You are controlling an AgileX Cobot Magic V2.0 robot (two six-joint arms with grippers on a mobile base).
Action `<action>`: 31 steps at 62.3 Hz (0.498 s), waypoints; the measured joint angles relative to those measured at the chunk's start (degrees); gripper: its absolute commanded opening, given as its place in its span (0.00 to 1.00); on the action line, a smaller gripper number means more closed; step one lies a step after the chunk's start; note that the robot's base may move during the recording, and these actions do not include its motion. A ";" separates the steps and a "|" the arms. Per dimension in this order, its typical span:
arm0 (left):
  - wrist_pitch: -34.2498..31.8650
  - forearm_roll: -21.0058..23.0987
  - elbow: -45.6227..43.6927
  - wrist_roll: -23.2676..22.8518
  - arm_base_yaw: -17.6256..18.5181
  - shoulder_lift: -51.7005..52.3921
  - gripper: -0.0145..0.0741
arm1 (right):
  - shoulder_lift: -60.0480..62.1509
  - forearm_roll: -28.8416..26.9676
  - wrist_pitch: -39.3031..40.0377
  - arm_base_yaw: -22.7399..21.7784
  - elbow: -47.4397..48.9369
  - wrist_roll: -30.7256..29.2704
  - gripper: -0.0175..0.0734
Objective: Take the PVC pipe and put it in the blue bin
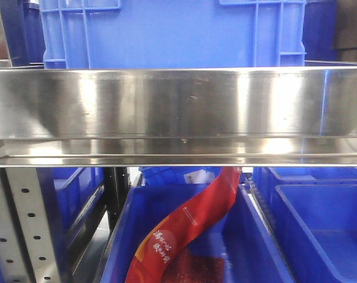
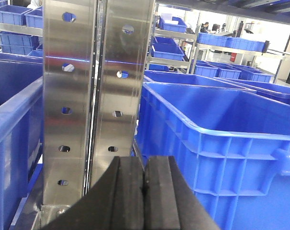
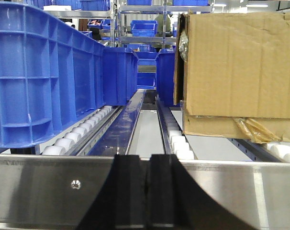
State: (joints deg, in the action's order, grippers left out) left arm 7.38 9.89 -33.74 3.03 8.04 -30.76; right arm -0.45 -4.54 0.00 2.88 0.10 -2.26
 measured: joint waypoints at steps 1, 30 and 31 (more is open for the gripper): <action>0.00 0.00 0.00 0.00 0.00 0.00 0.04 | 0.00 0.00 0.00 0.00 0.00 0.00 0.01; 0.00 0.00 0.00 0.00 0.00 0.00 0.04 | 0.00 0.09 0.00 0.00 0.00 -0.10 0.01; 0.00 -0.19 0.00 0.00 -0.05 0.00 0.04 | 0.00 0.09 0.00 0.00 0.00 -0.10 0.01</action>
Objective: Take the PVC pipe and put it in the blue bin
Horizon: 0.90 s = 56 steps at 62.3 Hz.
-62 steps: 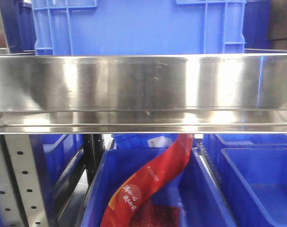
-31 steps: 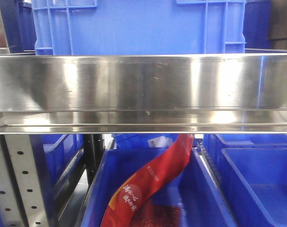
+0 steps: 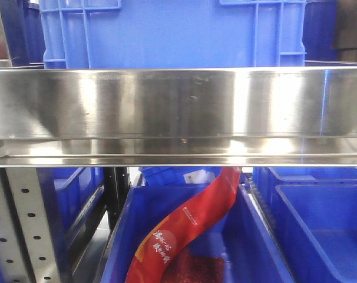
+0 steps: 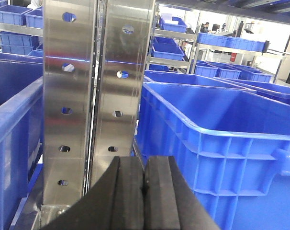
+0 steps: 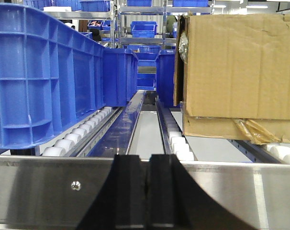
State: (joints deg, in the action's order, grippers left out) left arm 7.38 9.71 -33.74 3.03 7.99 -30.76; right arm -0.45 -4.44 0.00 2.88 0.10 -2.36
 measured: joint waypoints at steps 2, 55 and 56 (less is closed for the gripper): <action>0.00 -0.94 0.03 0.00 -0.30 0.00 0.04 | 0.05 0.00 0.00 0.00 0.00 0.00 0.01; -13.87 -4.85 31.90 0.00 -5.63 28.24 0.04 | 0.18 0.00 0.38 -0.09 0.00 0.00 0.01; -13.46 -4.85 32.26 0.00 -5.73 28.81 0.04 | 0.18 0.00 0.38 -0.09 0.00 0.00 0.01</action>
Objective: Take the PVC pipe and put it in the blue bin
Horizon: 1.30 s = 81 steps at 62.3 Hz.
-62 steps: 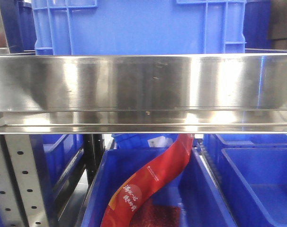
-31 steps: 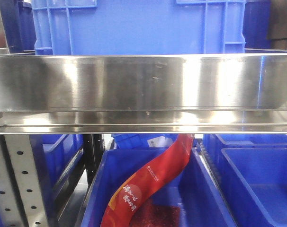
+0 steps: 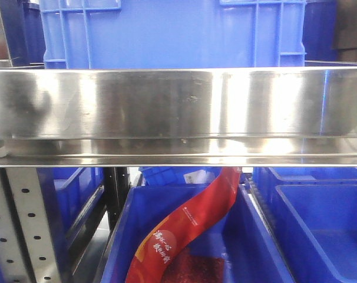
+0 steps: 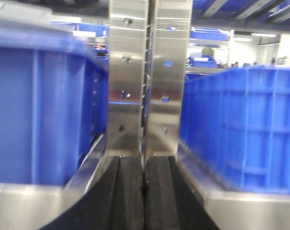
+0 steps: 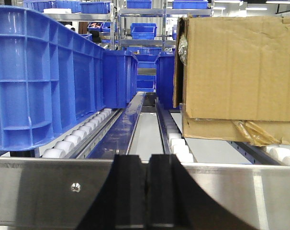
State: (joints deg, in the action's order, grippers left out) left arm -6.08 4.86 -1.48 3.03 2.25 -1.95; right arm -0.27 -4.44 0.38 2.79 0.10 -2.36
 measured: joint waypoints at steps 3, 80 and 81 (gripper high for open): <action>1.50 0.00 0.95 0.00 -0.64 1.14 0.04 | 0.00 0.00 0.00 0.00 -0.10 0.00 0.01; 7.08 -1.44 1.62 -3.03 -0.88 1.68 0.04 | 0.09 0.00 0.19 0.00 -0.10 0.00 0.01; 7.08 -1.44 1.62 -3.03 -0.88 1.68 0.04 | 0.09 0.00 0.19 0.00 -0.10 0.00 0.01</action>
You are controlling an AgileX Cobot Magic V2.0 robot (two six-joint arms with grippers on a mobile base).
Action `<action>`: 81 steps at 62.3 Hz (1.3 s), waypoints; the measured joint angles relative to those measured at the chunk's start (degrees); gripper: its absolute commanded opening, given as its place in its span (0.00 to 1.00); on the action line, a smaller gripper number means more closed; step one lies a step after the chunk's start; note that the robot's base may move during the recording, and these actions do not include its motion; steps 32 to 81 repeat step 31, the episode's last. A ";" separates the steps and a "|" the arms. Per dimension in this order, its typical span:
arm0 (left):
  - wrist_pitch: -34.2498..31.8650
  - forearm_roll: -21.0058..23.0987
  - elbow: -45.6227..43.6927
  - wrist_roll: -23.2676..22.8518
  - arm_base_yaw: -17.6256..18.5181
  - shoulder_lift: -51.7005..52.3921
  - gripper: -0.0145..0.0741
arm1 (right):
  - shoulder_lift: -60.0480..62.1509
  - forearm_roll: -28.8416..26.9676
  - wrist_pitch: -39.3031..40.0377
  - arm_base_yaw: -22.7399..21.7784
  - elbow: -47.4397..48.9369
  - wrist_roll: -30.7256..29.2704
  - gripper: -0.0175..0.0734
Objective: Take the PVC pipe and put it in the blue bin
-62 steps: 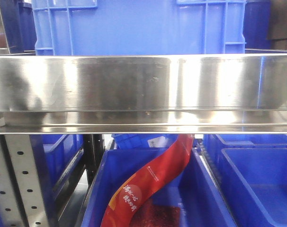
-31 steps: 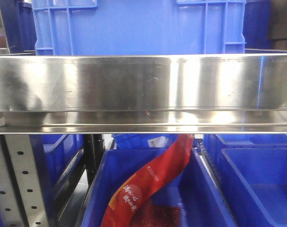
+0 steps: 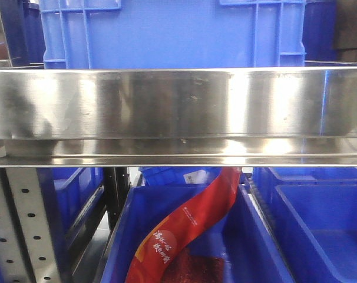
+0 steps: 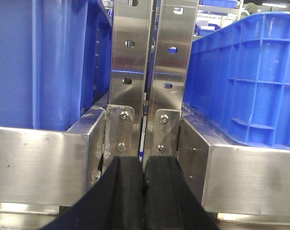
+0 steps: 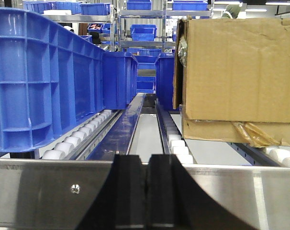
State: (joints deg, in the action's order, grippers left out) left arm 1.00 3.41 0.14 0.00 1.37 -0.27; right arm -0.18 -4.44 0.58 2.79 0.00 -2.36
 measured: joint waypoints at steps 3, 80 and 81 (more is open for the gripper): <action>0.00 0.00 0.00 0.00 0.00 0.00 0.04 | 0.00 0.00 0.00 0.00 0.00 0.00 0.01; -0.09 0.00 0.00 0.00 0.00 0.00 0.04 | 0.00 0.00 0.00 0.00 0.00 0.00 0.01; -0.09 0.00 0.00 0.00 0.00 0.00 0.04 | 0.00 0.00 0.00 0.00 0.00 0.00 0.01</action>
